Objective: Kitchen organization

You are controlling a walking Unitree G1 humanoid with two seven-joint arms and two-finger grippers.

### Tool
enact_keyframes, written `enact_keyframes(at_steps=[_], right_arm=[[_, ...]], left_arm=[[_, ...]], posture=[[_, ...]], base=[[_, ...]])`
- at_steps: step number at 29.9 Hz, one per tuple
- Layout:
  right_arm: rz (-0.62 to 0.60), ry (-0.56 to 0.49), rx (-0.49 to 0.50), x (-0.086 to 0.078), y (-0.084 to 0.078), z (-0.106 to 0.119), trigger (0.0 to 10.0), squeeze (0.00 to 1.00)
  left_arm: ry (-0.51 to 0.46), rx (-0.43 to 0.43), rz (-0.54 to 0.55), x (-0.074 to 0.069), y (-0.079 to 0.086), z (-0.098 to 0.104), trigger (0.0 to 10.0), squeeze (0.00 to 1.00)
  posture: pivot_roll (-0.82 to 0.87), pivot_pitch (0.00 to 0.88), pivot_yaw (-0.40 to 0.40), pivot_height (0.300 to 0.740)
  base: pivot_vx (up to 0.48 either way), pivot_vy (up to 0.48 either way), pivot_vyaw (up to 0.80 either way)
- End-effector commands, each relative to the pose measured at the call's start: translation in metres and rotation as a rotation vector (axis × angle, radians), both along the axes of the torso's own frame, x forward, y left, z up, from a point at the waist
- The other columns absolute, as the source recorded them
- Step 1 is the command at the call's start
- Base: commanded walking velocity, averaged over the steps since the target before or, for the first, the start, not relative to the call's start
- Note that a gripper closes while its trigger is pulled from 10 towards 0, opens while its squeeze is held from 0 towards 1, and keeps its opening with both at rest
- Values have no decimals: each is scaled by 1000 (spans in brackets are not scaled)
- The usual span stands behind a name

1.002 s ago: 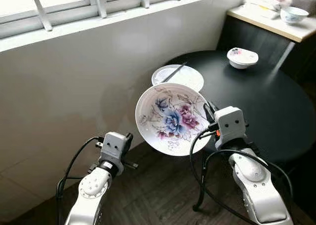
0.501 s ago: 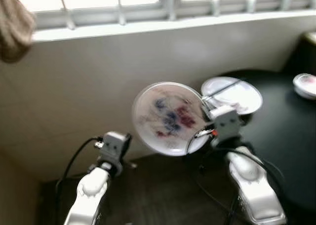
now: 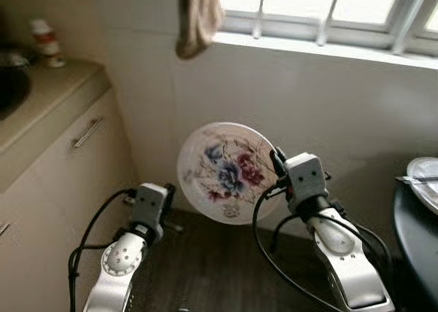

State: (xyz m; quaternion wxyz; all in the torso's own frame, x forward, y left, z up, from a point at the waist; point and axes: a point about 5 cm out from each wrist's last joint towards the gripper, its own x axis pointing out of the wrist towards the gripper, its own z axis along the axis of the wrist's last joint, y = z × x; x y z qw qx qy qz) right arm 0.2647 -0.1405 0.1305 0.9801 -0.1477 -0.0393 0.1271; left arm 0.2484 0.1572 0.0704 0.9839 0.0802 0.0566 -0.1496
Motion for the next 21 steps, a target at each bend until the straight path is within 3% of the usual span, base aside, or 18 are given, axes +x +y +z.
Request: enact_keyframes(at_steps=[1, 7, 21], right_arm=[[-64, 39, -6, 1, -12, -7, 0, 0], [-127, 206, 2, 1, -21, -37, 0, 0], [-87, 261, -24, 2, -13, -45, 0, 0]], left_arm=[[-7, 7, -22, 1, -5, 2, 10000, 0], [-8, 12, -24, 2, -5, 2, 10000, 0], [-14, 15, -26, 3, -6, 3, 10000, 0]], posture=[[129, 0, -45, 740], [130, 0, -44, 740], [128, 0, -44, 740]], base=[[0, 0, 800], [0, 0, 800], [0, 0, 800]])
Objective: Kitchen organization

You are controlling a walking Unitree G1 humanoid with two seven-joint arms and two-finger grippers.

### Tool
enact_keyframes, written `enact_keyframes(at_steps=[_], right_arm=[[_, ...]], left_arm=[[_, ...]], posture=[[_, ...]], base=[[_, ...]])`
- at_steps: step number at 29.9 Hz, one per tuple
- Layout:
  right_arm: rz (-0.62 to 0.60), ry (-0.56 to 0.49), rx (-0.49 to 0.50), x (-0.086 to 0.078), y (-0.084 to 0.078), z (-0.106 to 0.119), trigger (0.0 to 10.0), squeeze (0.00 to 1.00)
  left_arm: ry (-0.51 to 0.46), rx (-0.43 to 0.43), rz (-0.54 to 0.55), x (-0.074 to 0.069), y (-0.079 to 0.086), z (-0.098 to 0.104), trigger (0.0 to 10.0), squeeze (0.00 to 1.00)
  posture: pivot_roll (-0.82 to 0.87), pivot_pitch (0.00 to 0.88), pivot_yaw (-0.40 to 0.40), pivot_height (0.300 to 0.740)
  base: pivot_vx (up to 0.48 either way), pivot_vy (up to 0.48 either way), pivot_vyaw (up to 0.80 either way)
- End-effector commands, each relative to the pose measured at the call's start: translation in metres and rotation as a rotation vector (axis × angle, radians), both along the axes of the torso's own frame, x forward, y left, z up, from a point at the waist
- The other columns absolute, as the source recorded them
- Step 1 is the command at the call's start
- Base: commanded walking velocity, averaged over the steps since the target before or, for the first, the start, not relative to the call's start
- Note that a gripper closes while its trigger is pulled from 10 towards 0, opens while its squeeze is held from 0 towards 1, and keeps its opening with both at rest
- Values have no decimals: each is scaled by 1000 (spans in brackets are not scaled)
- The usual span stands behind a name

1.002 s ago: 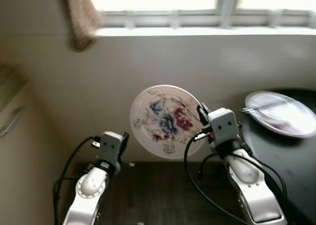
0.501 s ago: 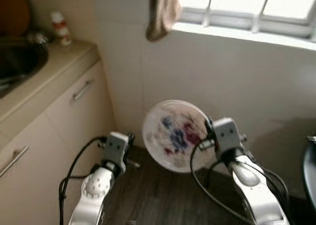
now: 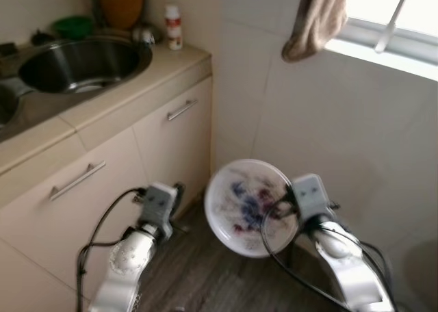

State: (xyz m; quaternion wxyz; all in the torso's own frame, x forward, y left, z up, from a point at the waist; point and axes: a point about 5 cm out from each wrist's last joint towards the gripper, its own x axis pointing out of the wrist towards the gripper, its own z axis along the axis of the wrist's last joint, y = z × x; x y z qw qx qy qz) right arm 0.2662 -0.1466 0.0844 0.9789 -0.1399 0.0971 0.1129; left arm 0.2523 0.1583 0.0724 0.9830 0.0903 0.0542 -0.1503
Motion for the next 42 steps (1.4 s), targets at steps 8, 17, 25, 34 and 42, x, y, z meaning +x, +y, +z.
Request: enact_keyframes(at_steps=[8, 17, 25, 34, 42], right_arm=[[-39, -15, -5, 1, -8, 3, 0, 0], [-64, -33, -12, 3, -11, 5, 10000, 0], [-244, -298, 115, 13, -33, 50, 10000, 0], [-202, -519, -60, 23, -28, 90, 10000, 0], [-166, -566, -92, 25, -16, 96, 10000, 0]], left_arm=[[-11, -3, -20, 0, -7, 2, 10000, 0], [-24, 4, -17, 1, -6, 3, 10000, 0], [-136, -19, 3, 6, -6, 17, 10000, 0], [-246, -22, 42, 11, -3, 33, 10000, 0], [-465, 4, 173, 19, 15, 68, 10000, 0]], posture=[[127, 0, -44, 740], [127, 0, -43, 740], [130, 0, -40, 740], [131, 0, -39, 740], [143, 0, -43, 740]], base=[[0, 0, 574], [0, 0, 0], [0, 0, 0], [262, 0, 0], [353, 0, 700]])
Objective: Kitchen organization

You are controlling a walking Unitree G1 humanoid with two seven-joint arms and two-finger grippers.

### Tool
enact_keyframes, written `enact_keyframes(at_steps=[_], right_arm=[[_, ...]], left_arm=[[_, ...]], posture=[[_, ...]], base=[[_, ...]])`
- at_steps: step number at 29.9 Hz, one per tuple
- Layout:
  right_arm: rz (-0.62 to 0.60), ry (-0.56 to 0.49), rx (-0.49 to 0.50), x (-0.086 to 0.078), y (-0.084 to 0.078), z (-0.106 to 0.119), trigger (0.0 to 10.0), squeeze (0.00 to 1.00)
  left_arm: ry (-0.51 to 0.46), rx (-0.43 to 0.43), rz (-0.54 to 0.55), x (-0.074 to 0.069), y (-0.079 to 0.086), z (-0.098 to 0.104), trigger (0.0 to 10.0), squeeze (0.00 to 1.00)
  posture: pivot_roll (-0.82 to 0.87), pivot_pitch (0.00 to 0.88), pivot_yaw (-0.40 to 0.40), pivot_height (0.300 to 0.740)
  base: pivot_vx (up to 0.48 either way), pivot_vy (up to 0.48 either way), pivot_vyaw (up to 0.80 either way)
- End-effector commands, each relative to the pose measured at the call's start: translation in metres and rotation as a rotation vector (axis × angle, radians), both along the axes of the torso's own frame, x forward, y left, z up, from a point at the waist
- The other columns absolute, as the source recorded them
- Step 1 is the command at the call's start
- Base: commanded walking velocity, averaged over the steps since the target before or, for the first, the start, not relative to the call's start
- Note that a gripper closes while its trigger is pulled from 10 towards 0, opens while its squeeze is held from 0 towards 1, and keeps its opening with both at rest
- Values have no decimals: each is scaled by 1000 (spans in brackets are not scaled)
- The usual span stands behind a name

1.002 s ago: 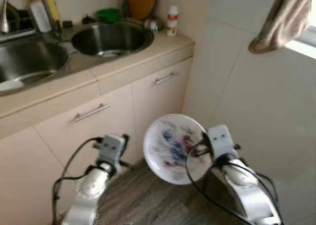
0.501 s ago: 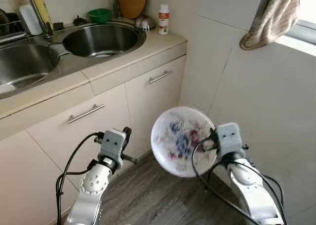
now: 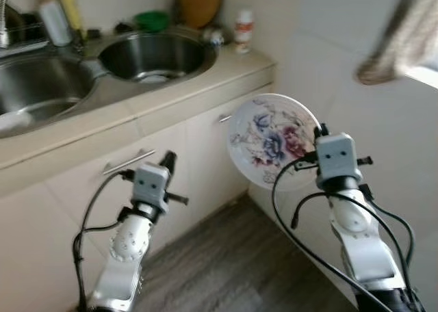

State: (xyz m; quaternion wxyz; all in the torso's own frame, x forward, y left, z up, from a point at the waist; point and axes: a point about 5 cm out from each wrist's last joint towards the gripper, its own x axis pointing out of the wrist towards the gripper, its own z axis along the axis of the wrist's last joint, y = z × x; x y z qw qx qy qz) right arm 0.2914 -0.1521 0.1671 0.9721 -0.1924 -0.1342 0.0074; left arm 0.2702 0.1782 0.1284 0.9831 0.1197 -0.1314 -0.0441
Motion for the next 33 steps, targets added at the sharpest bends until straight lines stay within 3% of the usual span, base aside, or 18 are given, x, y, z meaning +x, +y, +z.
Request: enact_keyframes(at_steps=[1, 12, 20, 27, 33], right_arm=[[-36, -76, -15, 0, -10, 15, 10000, 0], [-20, -300, -15, 6, -3, 75, 10000, 0], [-3, -335, 11, 11, 3, 86, 10000, 0], [-3, -362, 34, 14, 8, 95, 10000, 0], [-41, -414, 95, 21, 4, 109, 10000, 0]], left_arm=[[-81, -4, 7, 2, -3, 14, 10000, 0], [-176, 35, -14, 5, -10, 31, 10000, 0], [-181, 31, -17, 9, -11, 33, 10000, 0], [-177, 38, -126, 7, -28, 33, 10000, 0], [-154, 34, -269, 9, -51, 35, 10000, 0]], posture=[[143, 0, -43, 740], [148, 0, -44, 740], [150, 0, -45, 740], [147, 0, -43, 740], [149, 0, -45, 740]], base=[[371, 0, 800], [338, 0, 800], [329, 0, 800], [327, 0, 800], [322, 0, 0]])
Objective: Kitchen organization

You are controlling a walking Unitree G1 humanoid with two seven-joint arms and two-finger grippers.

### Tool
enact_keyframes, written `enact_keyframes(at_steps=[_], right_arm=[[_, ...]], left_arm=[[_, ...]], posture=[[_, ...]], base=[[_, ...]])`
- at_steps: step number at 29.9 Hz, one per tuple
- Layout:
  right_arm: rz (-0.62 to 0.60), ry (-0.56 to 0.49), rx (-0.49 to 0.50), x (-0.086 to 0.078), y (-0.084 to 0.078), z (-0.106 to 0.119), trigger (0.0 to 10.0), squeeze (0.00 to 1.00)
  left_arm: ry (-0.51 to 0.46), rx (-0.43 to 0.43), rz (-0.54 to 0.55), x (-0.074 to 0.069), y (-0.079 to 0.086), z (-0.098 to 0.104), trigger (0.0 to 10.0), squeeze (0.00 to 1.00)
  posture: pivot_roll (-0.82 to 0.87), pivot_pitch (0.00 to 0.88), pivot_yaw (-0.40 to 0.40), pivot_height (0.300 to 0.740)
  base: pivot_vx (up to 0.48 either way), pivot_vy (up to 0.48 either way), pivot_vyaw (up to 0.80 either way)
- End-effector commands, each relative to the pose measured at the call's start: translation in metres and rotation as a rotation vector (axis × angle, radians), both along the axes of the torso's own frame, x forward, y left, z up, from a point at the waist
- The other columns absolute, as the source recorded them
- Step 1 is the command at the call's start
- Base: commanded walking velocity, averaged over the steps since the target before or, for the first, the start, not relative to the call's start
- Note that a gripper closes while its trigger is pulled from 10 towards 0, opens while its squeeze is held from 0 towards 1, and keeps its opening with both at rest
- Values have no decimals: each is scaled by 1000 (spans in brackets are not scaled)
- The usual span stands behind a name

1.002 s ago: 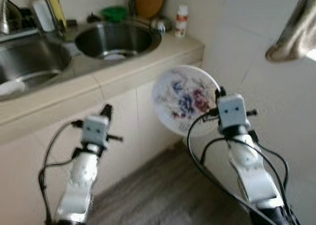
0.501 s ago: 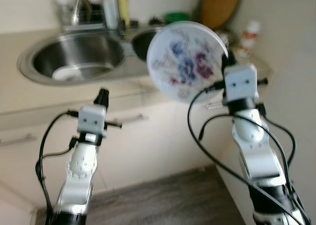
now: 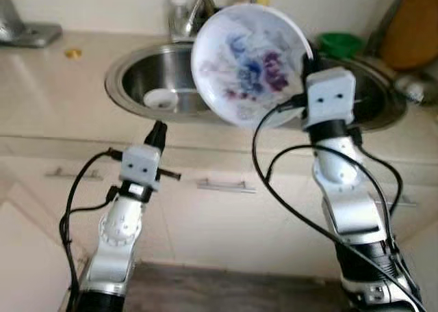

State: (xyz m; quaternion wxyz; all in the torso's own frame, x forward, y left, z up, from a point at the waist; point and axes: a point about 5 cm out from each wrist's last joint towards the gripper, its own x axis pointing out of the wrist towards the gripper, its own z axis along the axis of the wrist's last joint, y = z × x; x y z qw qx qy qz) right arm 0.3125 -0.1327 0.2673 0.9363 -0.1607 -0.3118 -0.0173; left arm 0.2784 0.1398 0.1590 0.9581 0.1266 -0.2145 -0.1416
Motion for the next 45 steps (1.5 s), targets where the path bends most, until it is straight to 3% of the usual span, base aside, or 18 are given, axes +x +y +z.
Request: enact_keyframes(at_steps=[1, 13, 29, 45], right_arm=[[-75, -53, 60, 1, -17, 11, 10000, 0], [-177, -28, 137, 8, -38, 9, 10000, 0], [-213, 66, 167, 7, -48, -15, 10000, 0], [-234, 36, 187, 3, -53, -10, 10000, 0]], left_arm=[[-3, 4, -66, 2, -14, 6, 10000, 0], [-42, 25, -131, 26, -19, 33, 10000, 0], [-35, -13, -159, 26, -29, 33, 10000, 0], [-33, -22, -152, 24, -29, 33, 10000, 0]], posture=[[147, 0, -45, 740], [140, 0, -43, 740], [132, 0, -41, 740], [134, 0, -39, 740]], base=[[0, 0, 0], [0, 0, 0], [0, 0, 0], [45, 0, 0]])
